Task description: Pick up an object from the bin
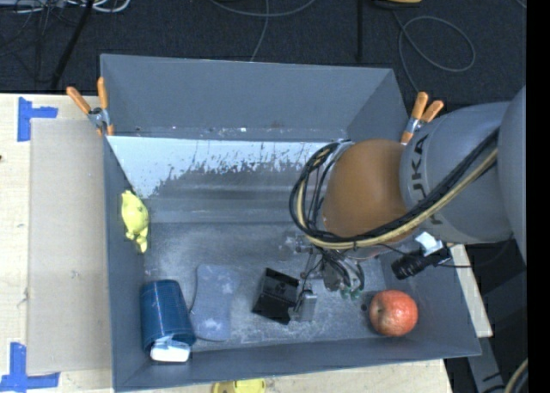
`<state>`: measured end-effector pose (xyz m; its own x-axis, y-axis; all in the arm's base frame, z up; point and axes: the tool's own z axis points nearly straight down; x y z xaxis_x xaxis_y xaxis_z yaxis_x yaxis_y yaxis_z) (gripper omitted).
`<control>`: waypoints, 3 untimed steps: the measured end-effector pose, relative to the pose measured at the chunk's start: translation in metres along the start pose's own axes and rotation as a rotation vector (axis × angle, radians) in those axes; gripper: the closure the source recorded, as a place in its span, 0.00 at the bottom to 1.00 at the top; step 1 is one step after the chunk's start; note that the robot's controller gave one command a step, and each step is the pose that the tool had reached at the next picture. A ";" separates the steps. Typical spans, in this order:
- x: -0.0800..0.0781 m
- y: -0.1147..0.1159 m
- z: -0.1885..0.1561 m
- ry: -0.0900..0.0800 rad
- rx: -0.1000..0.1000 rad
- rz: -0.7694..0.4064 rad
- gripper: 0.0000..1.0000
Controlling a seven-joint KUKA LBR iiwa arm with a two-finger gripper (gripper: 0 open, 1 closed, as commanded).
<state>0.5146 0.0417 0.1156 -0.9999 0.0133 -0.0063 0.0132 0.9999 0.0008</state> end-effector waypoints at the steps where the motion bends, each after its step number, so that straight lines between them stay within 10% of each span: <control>1: -0.002 0.009 0.046 0.011 0.001 -0.055 1.00; 3: -0.002 0.008 0.040 0.015 0.001 -0.055 1.00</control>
Offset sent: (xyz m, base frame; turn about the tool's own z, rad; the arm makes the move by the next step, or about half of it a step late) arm 0.0000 0.0000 0.0000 0.0000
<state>0.5169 0.0497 0.0758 -0.9991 -0.0413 0.0090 -0.0413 0.9991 0.0002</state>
